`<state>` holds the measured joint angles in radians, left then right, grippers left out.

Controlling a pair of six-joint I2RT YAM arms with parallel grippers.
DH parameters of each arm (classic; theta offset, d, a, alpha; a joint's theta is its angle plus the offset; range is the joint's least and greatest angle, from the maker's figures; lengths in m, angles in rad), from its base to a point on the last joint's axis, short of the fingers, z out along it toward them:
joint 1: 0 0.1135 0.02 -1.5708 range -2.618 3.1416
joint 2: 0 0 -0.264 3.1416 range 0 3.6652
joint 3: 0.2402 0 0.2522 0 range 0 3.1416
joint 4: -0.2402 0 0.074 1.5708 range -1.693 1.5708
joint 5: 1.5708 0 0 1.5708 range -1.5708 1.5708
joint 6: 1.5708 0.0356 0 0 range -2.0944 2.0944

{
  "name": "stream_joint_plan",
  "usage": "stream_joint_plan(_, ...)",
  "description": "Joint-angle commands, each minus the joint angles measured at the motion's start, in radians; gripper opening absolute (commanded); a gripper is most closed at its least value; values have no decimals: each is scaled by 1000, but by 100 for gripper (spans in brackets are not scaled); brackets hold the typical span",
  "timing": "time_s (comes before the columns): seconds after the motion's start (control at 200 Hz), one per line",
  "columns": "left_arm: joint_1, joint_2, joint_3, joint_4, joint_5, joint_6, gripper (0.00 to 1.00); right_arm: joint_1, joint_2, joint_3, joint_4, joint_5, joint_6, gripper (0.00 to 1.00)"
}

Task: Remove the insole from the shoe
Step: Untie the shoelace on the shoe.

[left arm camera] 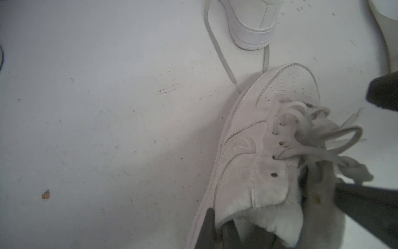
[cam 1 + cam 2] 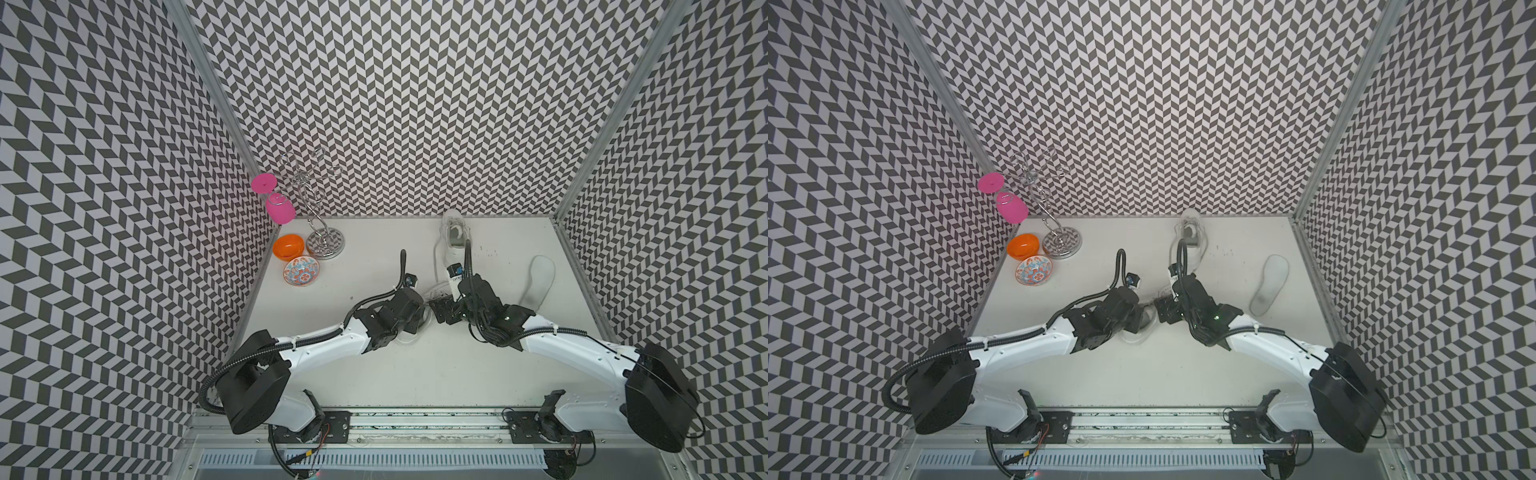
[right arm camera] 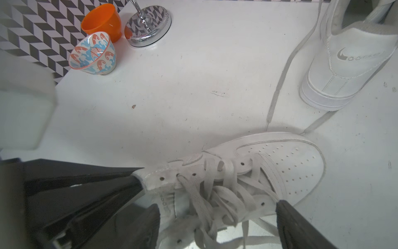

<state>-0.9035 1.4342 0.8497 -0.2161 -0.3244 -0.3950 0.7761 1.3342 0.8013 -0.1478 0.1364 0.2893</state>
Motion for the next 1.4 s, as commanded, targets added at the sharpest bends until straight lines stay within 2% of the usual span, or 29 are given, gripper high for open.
stream_joint_plan(0.0,-8,-9,56,66,-30,-4,0,20,10,21,-8,73,-29,81)
stream_joint_plan(0.285,-11,-14,58,67,-30,25,0,38,41,25,-36,200,-19,71)
stream_joint_plan(0.571,-27,-28,48,73,-39,37,0,38,90,62,-53,270,-13,62)
stream_joint_plan(0.741,-34,-31,49,72,-49,46,0,38,106,77,-70,298,-18,61)
stream_joint_plan(0.916,-38,-35,51,66,-58,51,0,39,132,88,-100,392,13,63)
stream_joint_plan(1.161,-38,-26,54,61,-63,54,0,38,127,112,-119,457,27,66)
stream_joint_plan(1.246,-38,-19,54,57,-71,52,0,35,92,121,-111,381,11,66)
stream_joint_plan(1.332,-38,-17,54,55,-70,56,0,35,40,104,-66,187,-53,67)
stream_joint_plan(1.397,-38,-17,53,59,-69,57,0,35,15,82,-46,101,-82,67)
